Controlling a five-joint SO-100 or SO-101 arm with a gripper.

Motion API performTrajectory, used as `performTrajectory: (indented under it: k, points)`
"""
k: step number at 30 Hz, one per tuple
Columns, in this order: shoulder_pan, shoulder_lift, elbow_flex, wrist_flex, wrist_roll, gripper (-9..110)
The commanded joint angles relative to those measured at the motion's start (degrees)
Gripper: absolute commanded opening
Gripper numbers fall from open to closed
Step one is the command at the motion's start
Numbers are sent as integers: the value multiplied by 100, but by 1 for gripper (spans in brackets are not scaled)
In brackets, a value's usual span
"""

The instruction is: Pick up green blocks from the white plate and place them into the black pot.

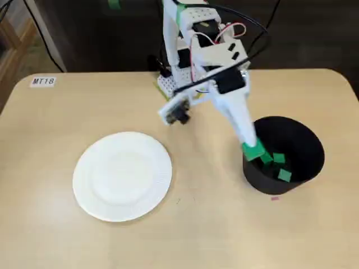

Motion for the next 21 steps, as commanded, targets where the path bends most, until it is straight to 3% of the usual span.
performTrajectory:
  k: [1, 16, 17, 20, 21]
  points:
    - [-563, -360, -9, -185, -404, -2]
    - [-1046, -642, -18, 1143, -1169, -2]
    - [-1046, -598, -18, 1222, -1178, 1]
    - [-1072, -316, 141, 1345, -1512, 36]
    - [-1072, -185, 158, 1380, -1582, 42]
